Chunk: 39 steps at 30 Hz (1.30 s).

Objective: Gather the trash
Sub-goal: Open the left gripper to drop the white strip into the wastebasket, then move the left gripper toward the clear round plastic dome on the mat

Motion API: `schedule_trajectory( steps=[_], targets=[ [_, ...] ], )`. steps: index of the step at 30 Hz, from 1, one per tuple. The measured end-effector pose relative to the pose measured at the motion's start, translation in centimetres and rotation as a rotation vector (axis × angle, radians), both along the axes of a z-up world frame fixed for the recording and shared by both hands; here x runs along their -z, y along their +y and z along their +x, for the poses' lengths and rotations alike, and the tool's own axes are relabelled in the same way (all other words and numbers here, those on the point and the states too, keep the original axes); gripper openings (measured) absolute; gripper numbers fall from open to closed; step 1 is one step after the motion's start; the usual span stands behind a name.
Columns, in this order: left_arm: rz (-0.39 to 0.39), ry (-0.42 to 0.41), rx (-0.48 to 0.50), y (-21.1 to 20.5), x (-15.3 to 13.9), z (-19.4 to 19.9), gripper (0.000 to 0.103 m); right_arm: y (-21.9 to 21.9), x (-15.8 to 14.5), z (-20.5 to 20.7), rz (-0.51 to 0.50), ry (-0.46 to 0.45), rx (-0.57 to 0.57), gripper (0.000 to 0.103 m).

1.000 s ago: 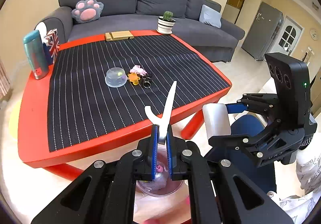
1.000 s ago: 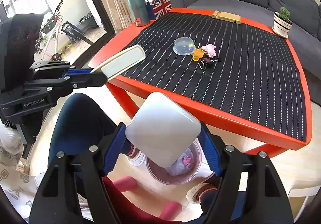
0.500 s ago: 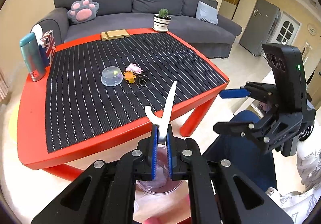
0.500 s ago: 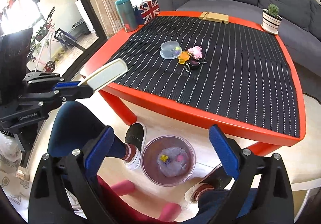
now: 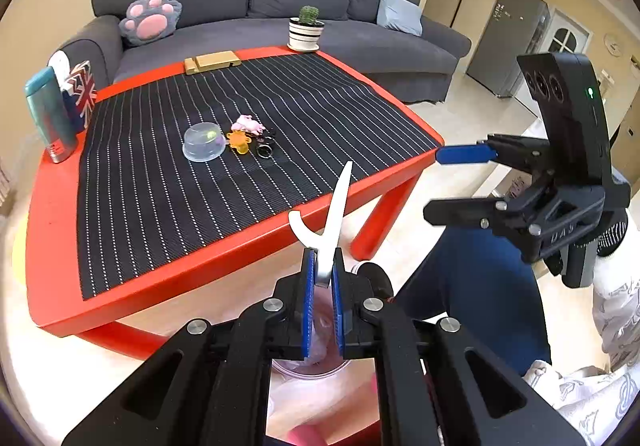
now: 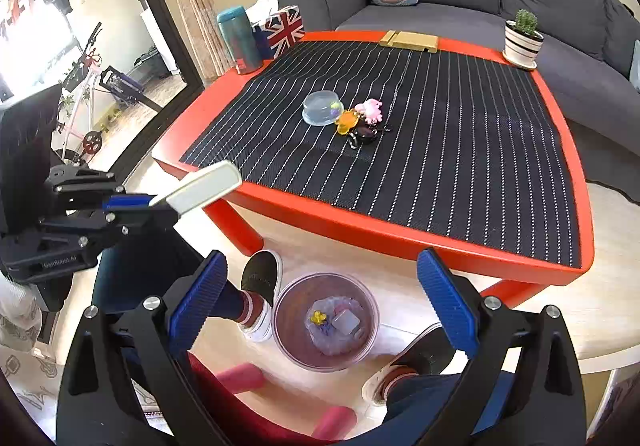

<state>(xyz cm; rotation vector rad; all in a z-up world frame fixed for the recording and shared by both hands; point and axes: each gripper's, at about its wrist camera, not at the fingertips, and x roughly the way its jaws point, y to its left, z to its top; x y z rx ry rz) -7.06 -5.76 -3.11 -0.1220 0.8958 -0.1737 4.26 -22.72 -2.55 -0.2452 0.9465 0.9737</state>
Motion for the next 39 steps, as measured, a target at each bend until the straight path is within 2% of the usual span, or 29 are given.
schedule_trajectory(
  steps=[8, 10, 11, 12, 13, 14, 18, 39],
  targets=[
    [0.003, 0.007, 0.030, -0.7, -0.1, 0.0, 0.008, -0.7, -0.5, 0.4, 0.008, -0.008, 0.020, 0.094],
    [0.003, 0.007, 0.038, -0.9, -0.2, 0.0, 0.021, -0.8, -0.6, 0.5, 0.010, -0.010, 0.024, 0.094],
    [0.001, 0.004, 0.032, -0.9, -0.2, 0.1, 0.043, -0.8, -0.6, 0.6, 0.011, -0.010, 0.026, 0.094],
    [-0.009, -0.002, 0.021, -0.7, -0.2, 0.2, 0.075, -0.8, -0.7, 0.6, 0.014, -0.010, 0.027, 0.094],
    [-0.022, -0.016, 0.002, -0.4, -0.3, 0.1, 0.085, -0.8, -0.7, 0.7, 0.015, -0.009, 0.027, 0.094],
    [-0.049, -0.036, -0.020, 0.1, -0.4, 0.1, 0.090, -0.8, -0.7, 0.7, 0.017, -0.009, 0.026, 0.094],
    [-0.062, -0.035, -0.065, 0.9, -0.5, 0.4, 0.094, -0.7, -0.7, 0.6, 0.014, -0.006, 0.027, 0.094],
    [-0.054, -0.085, -0.135, 2.9, -1.0, 0.4, 0.095, 0.4, -0.5, 1.0, 0.023, 0.011, 0.019, 0.098]
  ],
)
